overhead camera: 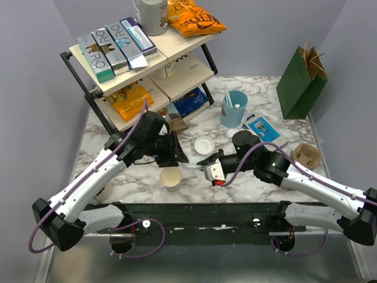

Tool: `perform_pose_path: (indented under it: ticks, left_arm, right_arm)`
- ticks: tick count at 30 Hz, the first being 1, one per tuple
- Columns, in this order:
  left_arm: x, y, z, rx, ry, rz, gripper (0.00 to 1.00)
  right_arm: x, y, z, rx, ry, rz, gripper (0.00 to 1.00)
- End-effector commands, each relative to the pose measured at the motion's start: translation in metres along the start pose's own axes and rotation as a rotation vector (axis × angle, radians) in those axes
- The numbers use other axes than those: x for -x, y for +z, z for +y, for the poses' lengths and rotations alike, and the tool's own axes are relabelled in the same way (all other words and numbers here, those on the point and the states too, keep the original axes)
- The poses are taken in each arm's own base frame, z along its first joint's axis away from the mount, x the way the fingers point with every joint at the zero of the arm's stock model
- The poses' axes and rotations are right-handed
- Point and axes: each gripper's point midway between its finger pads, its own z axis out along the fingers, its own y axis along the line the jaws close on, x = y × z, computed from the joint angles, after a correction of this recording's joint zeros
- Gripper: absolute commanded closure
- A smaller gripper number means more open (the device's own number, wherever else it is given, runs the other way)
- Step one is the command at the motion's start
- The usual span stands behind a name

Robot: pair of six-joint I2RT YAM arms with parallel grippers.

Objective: Pack the takeout coffee

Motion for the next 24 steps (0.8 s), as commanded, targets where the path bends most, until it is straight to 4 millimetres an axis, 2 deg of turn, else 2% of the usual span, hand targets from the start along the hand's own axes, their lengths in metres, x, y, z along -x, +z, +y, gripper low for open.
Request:
perform_pose_path:
  ticks: [1,3,5,6,8,9,10,12,15,16,17,20,21,22,24]
  left_arm:
    - [0.004,-0.013,-0.001,-0.030,0.042,-0.056,0.17]
    - [0.015,-0.019,0.005,-0.010,0.036,-0.127,0.01]
    - [0.024,-0.034,0.010,0.000,0.037,-0.220,0.01]
    - [0.033,-0.040,0.023,0.067,0.027,-0.293,0.01]
    - [0.039,-0.058,0.028,0.087,0.028,-0.374,0.01]
    - [0.042,-0.064,0.035,0.117,0.026,-0.410,0.01]
    - [0.046,-0.072,0.044,0.144,0.021,-0.473,0.01]
    - [0.046,-0.077,0.057,0.180,0.002,-0.510,0.01]
    - [0.042,-0.077,0.085,0.251,-0.035,-0.552,0.01]
    - [0.038,-0.071,0.095,0.268,-0.043,-0.547,0.01]
    - [0.036,-0.069,0.101,0.276,-0.043,-0.552,0.01]
    - [0.027,-0.060,0.103,0.206,-0.008,-0.544,0.01]
    - [0.030,-0.059,0.094,0.140,0.006,-0.569,0.01]
    - [0.024,-0.058,0.095,0.089,0.022,-0.577,0.01]
    - [0.022,-0.058,0.083,-0.010,0.045,-0.594,0.01]
  right_arm:
    - [0.017,0.001,-0.010,-0.061,0.152,-0.068,0.79]
    - [0.021,0.005,-0.007,-0.063,0.250,-0.099,0.79]
    - [0.022,0.009,-0.008,-0.084,0.382,-0.120,0.79]
    - [0.021,0.010,-0.008,-0.092,0.424,-0.117,0.79]
    - [0.014,0.012,-0.012,-0.134,0.555,-0.089,0.77]
    - [0.014,0.012,-0.015,-0.150,0.595,-0.083,0.77]
    - [0.010,0.013,-0.021,-0.198,0.719,-0.065,0.77]
    - [0.009,0.016,-0.030,-0.238,0.851,-0.057,0.80]
    - [0.020,0.027,-0.023,-0.175,1.069,-0.091,0.80]
    - [0.036,0.030,-0.020,-0.101,1.137,-0.140,0.80]
    - [0.042,0.033,-0.018,-0.060,1.167,-0.154,0.78]
    - [0.052,0.042,-0.013,0.038,1.254,-0.171,0.76]
    - [0.052,0.045,-0.014,0.044,1.281,-0.167,0.77]
    - [0.045,0.052,-0.013,0.039,1.335,-0.141,0.77]
    - [0.037,0.058,-0.015,0.014,1.389,-0.116,0.76]
